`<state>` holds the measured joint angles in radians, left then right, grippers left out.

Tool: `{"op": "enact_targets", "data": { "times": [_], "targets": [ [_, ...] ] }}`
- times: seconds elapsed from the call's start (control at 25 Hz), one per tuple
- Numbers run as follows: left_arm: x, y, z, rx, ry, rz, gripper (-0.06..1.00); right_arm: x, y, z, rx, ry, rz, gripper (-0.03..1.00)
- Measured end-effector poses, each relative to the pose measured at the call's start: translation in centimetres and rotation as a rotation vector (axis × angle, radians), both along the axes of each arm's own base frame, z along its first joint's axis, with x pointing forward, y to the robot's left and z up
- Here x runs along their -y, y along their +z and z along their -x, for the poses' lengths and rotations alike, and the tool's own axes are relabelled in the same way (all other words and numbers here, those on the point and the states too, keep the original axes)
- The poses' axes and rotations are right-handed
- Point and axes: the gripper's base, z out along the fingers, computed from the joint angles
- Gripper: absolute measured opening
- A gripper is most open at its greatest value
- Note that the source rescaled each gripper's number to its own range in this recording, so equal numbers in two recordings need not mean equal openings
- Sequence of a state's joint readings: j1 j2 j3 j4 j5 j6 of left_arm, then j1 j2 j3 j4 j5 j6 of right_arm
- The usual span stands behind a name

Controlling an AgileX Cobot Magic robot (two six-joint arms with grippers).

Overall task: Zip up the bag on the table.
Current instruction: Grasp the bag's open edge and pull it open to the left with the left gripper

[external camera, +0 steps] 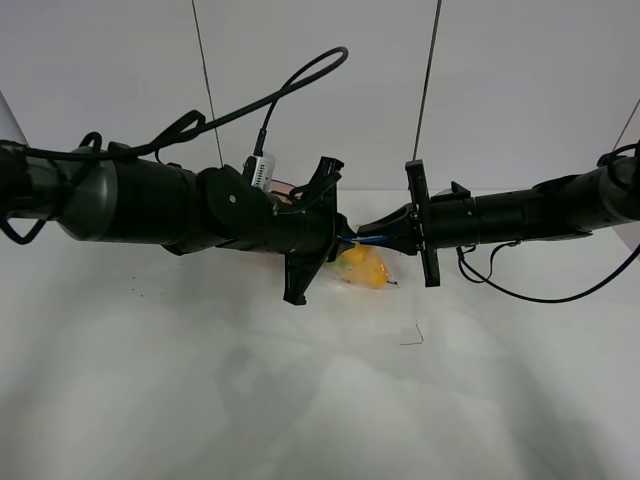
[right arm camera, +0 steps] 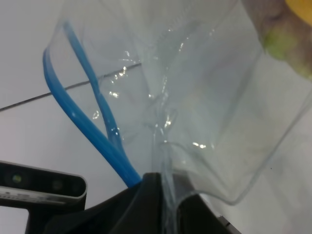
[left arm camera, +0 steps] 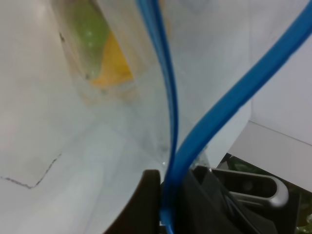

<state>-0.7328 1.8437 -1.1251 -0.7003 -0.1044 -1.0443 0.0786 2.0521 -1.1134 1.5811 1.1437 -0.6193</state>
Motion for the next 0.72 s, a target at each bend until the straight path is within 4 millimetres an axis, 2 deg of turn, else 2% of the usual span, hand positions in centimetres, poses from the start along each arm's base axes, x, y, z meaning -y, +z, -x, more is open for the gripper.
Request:
{"op": "enact_targets", "data": {
  "times": [0.16, 0.32, 0.72],
  "targets": [
    [-0.3, 0.0, -0.3, 0.004, 0.013, 0.002, 0.00, 0.0, 0.0, 0.0, -0.001, -0.004, 0.001, 0.00],
    [-1.6, -0.1, -1.2, -0.022, 0.040, -0.005, 0.00, -0.2, -0.1, -0.1, 0.000, -0.012, 0.007, 0.00],
    [-7.3, -0.3, -4.4, -0.085, 0.124, -0.050, 0.00, -0.2, -0.1, -0.1, 0.000, -0.016, 0.006, 0.00]
  ]
}}
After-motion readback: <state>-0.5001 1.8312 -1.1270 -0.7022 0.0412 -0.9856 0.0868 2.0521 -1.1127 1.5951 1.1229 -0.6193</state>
